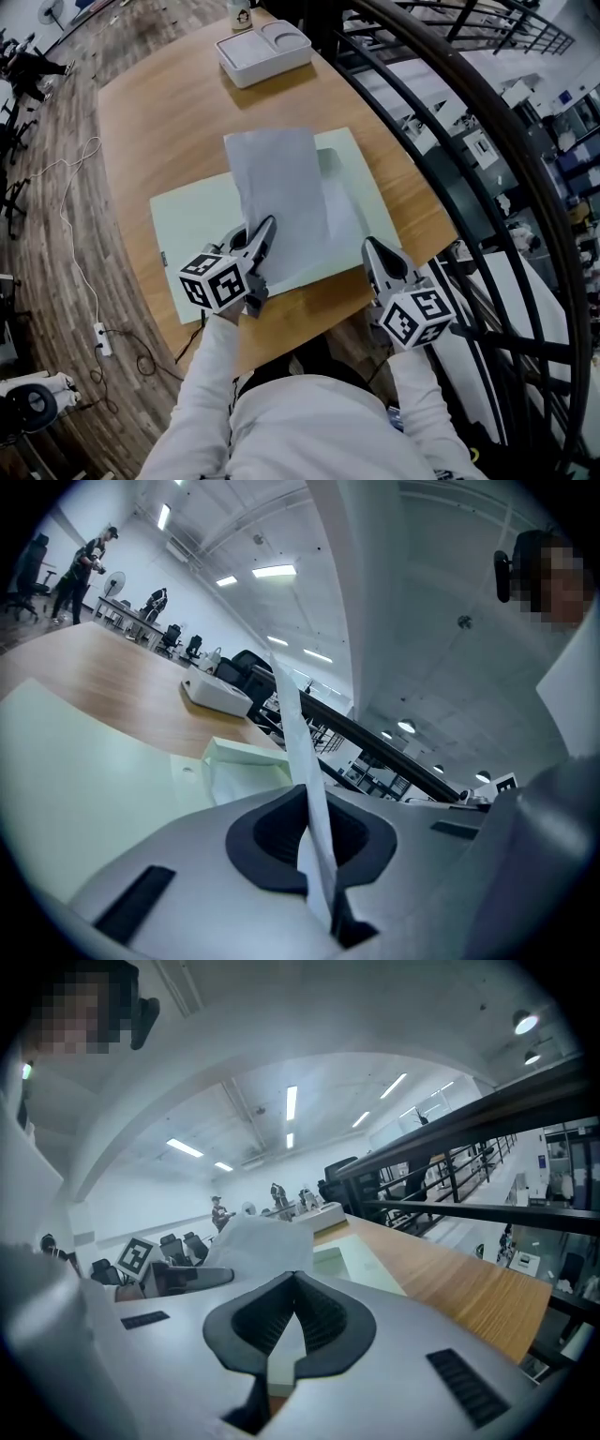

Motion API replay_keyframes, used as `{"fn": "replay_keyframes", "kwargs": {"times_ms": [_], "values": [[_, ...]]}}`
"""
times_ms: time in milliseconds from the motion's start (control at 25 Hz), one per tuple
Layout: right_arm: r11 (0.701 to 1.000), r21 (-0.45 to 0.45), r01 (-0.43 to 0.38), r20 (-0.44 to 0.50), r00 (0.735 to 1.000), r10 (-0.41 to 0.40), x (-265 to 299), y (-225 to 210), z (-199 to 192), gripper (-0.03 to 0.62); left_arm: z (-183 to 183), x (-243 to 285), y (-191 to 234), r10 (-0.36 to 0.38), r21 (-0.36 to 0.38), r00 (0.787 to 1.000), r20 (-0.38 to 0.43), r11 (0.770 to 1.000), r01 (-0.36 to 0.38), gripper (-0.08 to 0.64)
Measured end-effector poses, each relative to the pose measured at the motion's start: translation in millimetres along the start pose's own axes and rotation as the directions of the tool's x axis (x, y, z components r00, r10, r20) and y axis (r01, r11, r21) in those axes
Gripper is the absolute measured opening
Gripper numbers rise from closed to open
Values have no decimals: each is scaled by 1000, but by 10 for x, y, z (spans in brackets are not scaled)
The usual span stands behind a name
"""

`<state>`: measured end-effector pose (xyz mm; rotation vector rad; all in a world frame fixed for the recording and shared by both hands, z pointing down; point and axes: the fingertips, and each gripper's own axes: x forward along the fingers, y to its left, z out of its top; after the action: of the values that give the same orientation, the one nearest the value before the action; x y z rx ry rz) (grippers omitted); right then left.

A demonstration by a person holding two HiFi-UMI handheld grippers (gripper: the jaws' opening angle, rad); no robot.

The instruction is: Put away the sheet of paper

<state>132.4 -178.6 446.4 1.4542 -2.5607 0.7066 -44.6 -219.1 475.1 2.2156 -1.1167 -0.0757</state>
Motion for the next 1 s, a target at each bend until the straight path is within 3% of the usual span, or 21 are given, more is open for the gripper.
{"fn": "replay_keyframes", "kwargs": {"times_ms": [1000], "values": [[1000, -4, -28, -14, 1000, 28, 84, 25, 17, 28, -448, -19, 275, 112, -163, 984, -139, 977, -134, 17]]}}
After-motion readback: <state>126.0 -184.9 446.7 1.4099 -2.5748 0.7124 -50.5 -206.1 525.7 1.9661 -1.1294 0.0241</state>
